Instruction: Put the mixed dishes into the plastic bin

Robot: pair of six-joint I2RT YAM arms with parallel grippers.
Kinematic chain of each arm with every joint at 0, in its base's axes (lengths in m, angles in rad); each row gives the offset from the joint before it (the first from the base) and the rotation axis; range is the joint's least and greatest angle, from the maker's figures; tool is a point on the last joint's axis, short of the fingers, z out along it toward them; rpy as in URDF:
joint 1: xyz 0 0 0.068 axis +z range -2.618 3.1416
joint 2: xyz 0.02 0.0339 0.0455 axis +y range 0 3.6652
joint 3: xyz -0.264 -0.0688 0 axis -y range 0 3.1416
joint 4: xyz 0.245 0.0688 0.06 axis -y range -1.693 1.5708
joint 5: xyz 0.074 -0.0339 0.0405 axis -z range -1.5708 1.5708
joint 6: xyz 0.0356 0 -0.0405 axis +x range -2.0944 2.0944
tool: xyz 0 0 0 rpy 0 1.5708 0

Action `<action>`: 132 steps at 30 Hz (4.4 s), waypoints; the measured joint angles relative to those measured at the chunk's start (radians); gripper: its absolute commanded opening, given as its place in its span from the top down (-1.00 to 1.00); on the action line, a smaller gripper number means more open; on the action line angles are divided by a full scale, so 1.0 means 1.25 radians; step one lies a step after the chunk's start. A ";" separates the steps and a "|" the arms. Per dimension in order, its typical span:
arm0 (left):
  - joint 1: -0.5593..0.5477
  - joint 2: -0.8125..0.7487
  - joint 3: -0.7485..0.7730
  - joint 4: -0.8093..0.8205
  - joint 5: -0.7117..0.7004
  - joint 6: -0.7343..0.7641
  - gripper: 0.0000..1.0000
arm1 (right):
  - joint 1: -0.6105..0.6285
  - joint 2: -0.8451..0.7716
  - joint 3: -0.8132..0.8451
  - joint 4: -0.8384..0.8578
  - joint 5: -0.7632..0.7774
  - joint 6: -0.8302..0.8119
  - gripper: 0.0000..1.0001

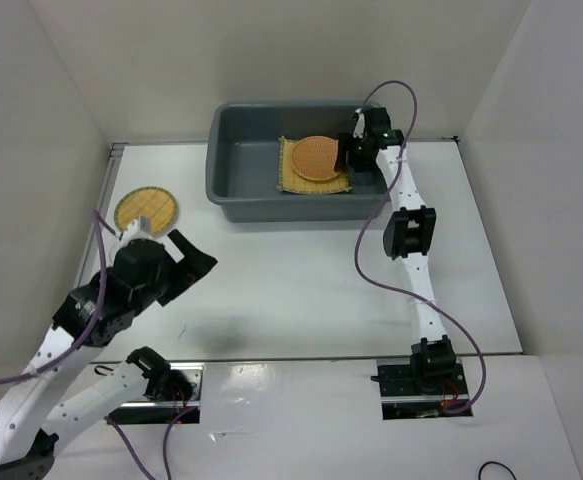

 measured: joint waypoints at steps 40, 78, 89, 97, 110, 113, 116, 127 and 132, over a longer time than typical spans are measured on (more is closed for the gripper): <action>0.996 1.092 0.510 0.380 0.853 0.549 -0.99 | 0.027 -0.626 -0.163 -0.266 0.266 -0.327 -0.97; 0.894 1.406 0.790 0.188 0.872 0.628 -0.99 | 0.075 -0.757 -0.390 -0.276 0.442 -0.340 -0.97; 0.828 1.466 0.793 0.210 1.035 0.597 -0.66 | 0.075 -0.757 -0.390 -0.276 0.440 -0.340 -0.97; 0.805 1.515 0.774 0.250 1.132 0.590 0.15 | 0.075 -0.757 -0.390 -0.276 0.437 -0.340 -0.97; 0.792 1.511 0.764 0.266 1.086 0.573 1.00 | 0.075 -0.796 -0.405 -0.276 0.417 -0.340 -0.97; 0.796 1.450 0.723 0.282 1.019 0.509 1.00 | 0.075 -0.812 -0.404 -0.276 0.410 -0.339 -0.97; 0.819 1.366 0.705 0.316 0.929 0.427 1.00 | 0.075 -0.820 -0.403 -0.276 0.399 -0.339 -0.97; 0.821 1.158 0.935 0.481 0.785 0.151 1.00 | 0.075 -0.845 -0.402 -0.276 0.378 -0.339 -0.97; 0.645 1.426 1.563 0.405 0.836 0.154 1.00 | 0.075 -0.882 -0.402 -0.276 0.369 -0.339 -0.97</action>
